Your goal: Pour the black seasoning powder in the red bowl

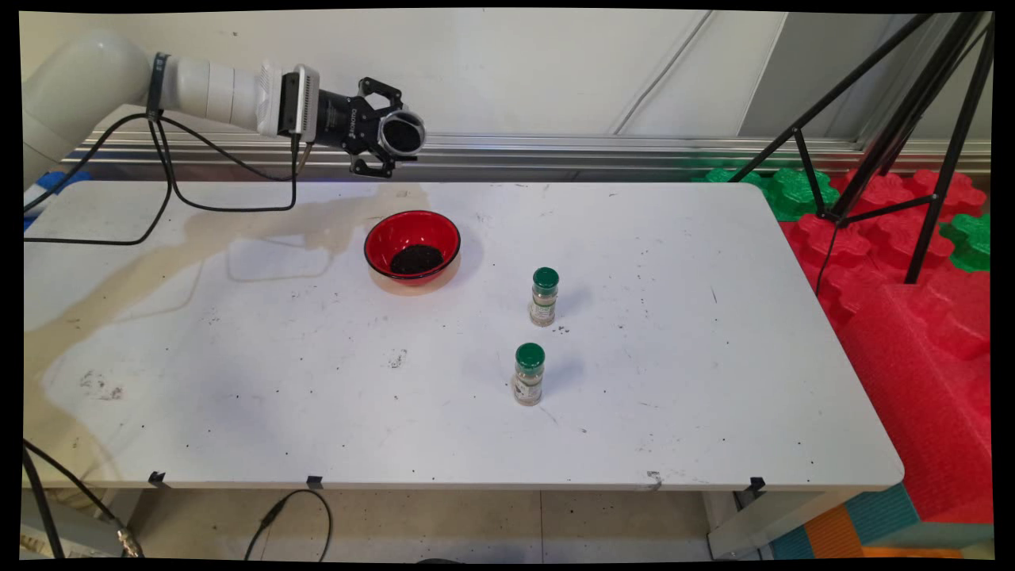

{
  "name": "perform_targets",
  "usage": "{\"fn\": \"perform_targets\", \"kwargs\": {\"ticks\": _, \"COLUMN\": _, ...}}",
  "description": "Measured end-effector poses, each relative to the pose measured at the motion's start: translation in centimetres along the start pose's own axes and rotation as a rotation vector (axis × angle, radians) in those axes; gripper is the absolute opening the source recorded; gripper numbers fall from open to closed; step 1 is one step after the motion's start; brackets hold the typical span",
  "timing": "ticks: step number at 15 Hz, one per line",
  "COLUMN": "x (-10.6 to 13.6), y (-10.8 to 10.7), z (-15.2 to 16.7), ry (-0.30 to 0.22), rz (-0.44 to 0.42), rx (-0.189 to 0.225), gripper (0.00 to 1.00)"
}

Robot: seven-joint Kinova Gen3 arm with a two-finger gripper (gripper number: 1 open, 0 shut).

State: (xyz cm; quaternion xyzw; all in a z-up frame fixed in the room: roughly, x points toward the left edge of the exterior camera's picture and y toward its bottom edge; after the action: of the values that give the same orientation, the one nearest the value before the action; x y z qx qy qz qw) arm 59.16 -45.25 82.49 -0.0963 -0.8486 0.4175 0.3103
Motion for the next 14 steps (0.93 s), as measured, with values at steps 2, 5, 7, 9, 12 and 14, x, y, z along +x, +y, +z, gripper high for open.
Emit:
{"fn": "perform_targets", "kwargs": {"ticks": 2, "x": 0.00, "y": 0.22, "z": 0.15, "ry": -0.007, "rz": 0.057, "rx": 0.004, "gripper": 0.00}}
{"fn": "perform_targets", "kwargs": {"ticks": 5, "x": 0.23, "y": 0.39, "z": 0.29, "ry": -0.014, "rz": 0.122, "rx": 0.009, "gripper": 0.00}}
{"fn": "perform_targets", "kwargs": {"ticks": 7, "x": 0.52, "y": 0.50, "z": 0.38, "ry": -0.022, "rz": 0.177, "rx": 0.014, "gripper": 0.00}}
{"fn": "perform_targets", "kwargs": {"ticks": 9, "x": 0.68, "y": 0.59, "z": 0.43, "ry": -0.027, "rz": 0.215, "rx": 0.018, "gripper": 0.00}}
{"fn": "perform_targets", "kwargs": {"ticks": 12, "x": 0.83, "y": 0.72, "z": 0.54, "ry": -0.035, "rz": 0.274, "rx": 0.022, "gripper": 0.00}}
{"fn": "perform_targets", "kwargs": {"ticks": 14, "x": 0.86, "y": 0.82, "z": 0.67, "ry": -0.041, "rz": 0.329, "rx": 0.024, "gripper": 0.00}}
